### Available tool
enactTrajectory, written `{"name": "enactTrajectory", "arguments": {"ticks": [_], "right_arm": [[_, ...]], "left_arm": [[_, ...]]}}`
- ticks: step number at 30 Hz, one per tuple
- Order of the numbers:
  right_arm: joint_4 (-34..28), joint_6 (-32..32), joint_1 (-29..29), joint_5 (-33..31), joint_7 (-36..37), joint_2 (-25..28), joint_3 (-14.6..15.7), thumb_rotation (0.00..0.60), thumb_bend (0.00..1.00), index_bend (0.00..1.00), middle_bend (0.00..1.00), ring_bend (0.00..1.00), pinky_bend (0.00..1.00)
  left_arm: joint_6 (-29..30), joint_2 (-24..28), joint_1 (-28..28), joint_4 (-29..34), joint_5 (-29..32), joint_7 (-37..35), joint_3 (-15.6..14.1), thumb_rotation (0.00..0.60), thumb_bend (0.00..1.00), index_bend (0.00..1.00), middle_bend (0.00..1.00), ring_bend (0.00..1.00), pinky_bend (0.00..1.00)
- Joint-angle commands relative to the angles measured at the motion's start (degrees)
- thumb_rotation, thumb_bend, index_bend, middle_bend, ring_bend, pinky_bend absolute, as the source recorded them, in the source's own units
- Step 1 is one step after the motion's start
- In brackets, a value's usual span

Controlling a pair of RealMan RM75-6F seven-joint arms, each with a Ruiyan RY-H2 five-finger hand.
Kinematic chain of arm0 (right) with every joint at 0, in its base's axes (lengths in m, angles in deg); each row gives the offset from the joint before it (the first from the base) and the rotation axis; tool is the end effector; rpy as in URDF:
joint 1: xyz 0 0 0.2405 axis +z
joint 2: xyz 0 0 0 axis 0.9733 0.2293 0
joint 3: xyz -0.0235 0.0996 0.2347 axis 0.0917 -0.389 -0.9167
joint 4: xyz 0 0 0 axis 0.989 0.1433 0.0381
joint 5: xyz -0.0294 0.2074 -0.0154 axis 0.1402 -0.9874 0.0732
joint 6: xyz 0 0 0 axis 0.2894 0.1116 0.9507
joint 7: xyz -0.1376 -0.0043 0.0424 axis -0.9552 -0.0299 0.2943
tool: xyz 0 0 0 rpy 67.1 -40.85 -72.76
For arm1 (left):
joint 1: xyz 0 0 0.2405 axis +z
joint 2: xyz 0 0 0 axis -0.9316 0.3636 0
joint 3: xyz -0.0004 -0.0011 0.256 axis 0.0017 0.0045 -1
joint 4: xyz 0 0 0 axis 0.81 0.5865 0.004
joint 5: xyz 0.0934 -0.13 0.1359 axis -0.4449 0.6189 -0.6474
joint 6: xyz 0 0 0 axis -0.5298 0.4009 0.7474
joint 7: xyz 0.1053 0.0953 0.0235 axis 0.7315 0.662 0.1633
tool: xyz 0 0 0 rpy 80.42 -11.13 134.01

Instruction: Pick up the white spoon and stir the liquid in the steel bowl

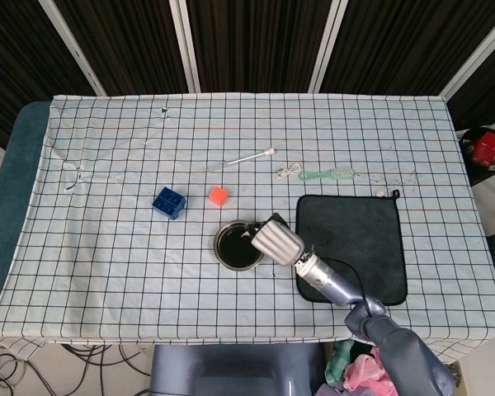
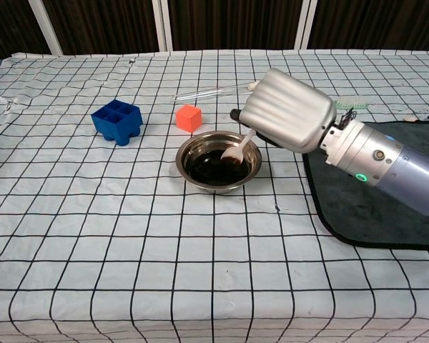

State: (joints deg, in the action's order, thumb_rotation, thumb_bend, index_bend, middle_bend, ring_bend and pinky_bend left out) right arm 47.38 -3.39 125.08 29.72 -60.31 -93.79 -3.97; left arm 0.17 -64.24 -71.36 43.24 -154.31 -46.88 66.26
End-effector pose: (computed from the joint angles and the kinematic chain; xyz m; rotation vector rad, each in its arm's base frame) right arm -0.1318 -0.3548 -0.0743 1.8820 0.4035 0.9569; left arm -0.3280 0.1867 0.1908 -1.1310 -0.8251 -0.8323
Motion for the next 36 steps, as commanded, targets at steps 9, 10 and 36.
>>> {"name": "enactTrajectory", "arguments": {"ticks": [9, 10, 36], "right_arm": [[-6.3, 1.0, -1.6, 1.5, -2.1, 3.3, 1.8, 0.6, 0.39, 0.72, 0.91, 1.0, 1.0], [-7.1, 1.1, -1.7, 1.7, -2.3, 3.6, 1.9, 0.6, 0.39, 0.72, 0.91, 1.0, 1.0], [-9.6, -3.0, -0.7, -0.4, -1.7, 3.0, -1.6, 0.6, 0.36, 0.67, 0.91, 1.0, 1.0]], "left_arm": [[0.1, 0.0, 0.0, 0.1, -0.2, 0.1, -0.1, 0.6, 0.22, 0.1, 0.01, 0.0, 0.02], [0.2, 0.0, 0.1, 0.1, -0.3, 0.0, -0.1, 0.6, 0.22, 0.1, 0.01, 0.0, 0.02], [0.2, -0.1, 0.0, 0.0, -0.1, 0.3, 0.0, 0.6, 0.22, 0.1, 0.01, 0.0, 0.02]]}}
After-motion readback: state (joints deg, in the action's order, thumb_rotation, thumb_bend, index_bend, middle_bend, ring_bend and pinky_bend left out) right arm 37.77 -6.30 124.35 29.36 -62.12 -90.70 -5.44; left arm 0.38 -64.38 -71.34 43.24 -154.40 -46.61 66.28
